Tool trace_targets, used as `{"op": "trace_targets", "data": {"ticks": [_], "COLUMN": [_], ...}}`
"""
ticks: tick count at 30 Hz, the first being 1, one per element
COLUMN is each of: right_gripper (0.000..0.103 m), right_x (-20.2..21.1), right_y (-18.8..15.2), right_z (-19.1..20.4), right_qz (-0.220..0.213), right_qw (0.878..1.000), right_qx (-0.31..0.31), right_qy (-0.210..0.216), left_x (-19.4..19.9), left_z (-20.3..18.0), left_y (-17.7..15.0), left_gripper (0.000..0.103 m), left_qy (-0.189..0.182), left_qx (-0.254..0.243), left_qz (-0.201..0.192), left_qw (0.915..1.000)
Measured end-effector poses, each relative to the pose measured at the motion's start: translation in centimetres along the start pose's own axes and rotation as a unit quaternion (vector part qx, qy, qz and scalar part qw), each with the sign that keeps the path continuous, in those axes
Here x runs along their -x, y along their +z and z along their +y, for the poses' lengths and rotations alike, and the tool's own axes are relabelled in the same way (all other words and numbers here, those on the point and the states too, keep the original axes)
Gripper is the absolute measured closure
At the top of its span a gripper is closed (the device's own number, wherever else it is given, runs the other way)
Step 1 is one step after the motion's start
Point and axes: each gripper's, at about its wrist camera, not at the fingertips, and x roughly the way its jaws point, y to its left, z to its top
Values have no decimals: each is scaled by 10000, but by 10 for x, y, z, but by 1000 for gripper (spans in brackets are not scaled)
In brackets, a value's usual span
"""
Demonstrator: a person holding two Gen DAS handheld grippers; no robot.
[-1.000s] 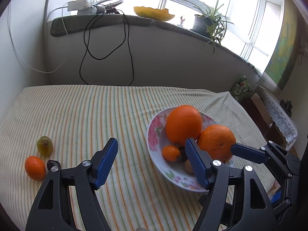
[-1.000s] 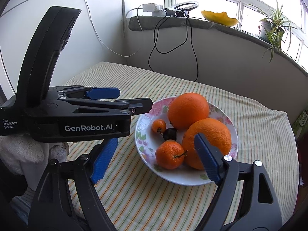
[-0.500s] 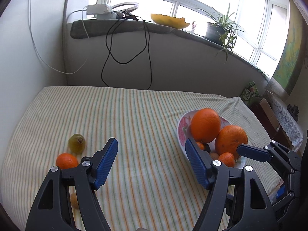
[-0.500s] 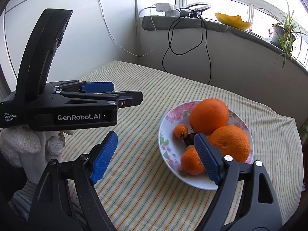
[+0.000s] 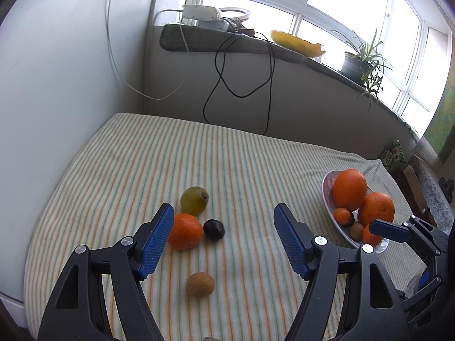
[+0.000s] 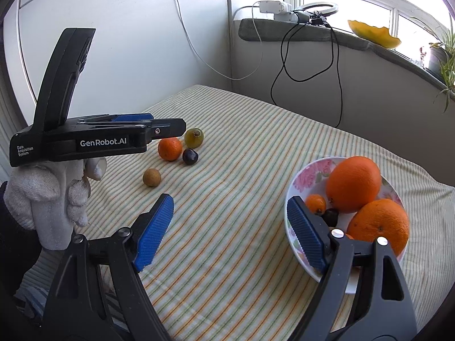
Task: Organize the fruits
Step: 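Withdraw both tools from the plate toward the remaining fruits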
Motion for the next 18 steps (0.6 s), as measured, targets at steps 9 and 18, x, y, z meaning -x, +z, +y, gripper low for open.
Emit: {"op": "trace_targets", "data": {"ticks": [9, 18], "right_gripper": [19, 19], "right_x": [-22, -53], "right_y": [8, 11], "right_z": [33, 57], "right_qz": [122, 296], "right_qw": [9978, 9925], "right_qx": [209, 138], "right_qy": [611, 1175], "left_x": [6, 0], "left_z": [46, 67], "left_y": [-8, -13], "left_gripper": [31, 41], "left_qy": [183, -12], "left_qx": [354, 629], "left_qz": [84, 228], "left_qw": [9992, 9978]}}
